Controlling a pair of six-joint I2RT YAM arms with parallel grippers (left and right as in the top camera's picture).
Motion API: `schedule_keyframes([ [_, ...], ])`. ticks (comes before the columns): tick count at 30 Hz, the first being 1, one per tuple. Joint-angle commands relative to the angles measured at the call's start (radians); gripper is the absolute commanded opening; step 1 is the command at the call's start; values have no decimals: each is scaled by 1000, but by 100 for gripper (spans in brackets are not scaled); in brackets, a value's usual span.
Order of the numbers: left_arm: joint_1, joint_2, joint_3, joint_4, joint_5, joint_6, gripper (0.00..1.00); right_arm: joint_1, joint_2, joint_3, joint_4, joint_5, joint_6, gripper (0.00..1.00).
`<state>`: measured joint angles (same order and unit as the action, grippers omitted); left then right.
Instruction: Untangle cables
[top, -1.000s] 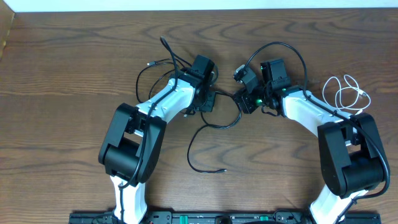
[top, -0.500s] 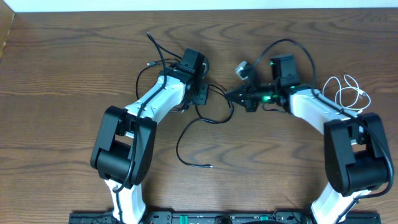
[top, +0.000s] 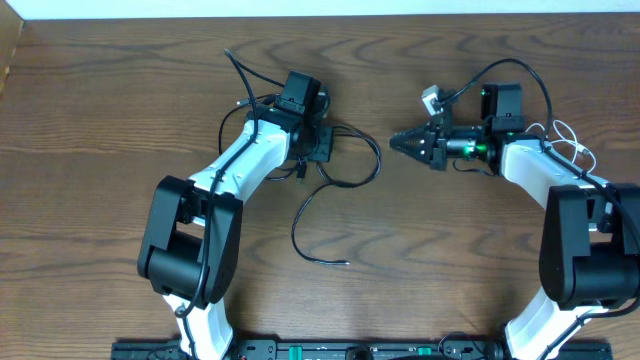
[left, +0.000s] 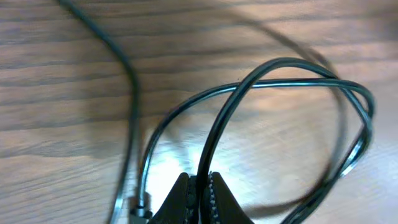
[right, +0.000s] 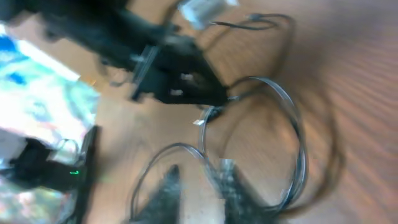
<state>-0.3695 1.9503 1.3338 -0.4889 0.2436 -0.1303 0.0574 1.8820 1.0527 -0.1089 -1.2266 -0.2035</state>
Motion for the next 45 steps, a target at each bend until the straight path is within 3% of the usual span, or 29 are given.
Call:
schedule_keyframes([
  [1, -16, -24, 23, -3, 115, 51, 7, 32, -19, -1, -12, 196, 20, 37],
  [3, -17, -24, 23, -6, 143, 51, 7, 41, -19, -1, -11, 201, 25, 41],
  [6, -17, -24, 23, -13, 161, 45, 8, 51, -19, -1, 4, 204, 76, 36],
  [9, -17, -24, 23, -13, 161, 31, 8, 74, -19, -1, 56, 216, 303, 35],
  [11, -17, -24, 23, -8, 161, 1, 7, 91, -19, -1, 63, 224, 377, 34],
  [16, -17, -24, 23, -7, 168, -11, 7, 145, -19, -1, 63, 233, 398, 27],
  [20, -15, -24, 23, -5, 168, -10, 7, 162, -19, -1, 64, 235, 406, 29],
  [23, -11, -24, 23, -2, 168, -10, 7, 161, -19, -1, 64, 322, 534, 29],
  [24, -10, -24, 23, 2, 168, -10, 7, 161, -19, -1, 63, 359, 597, 34],
  [26, -10, -24, 23, 10, 168, -10, 8, 166, -19, -2, 61, 409, 706, 55],
  [29, -10, -24, 23, 19, 168, 5, 7, 189, -19, -2, 64, 470, 789, 63],
  [39, -10, -24, 23, 3, 168, 183, 7, 272, -19, -2, 60, 684, 1014, 49],
  [45, -11, -24, 23, -7, 169, 201, 7, 313, -18, -2, 48, 814, 1172, 43],
])
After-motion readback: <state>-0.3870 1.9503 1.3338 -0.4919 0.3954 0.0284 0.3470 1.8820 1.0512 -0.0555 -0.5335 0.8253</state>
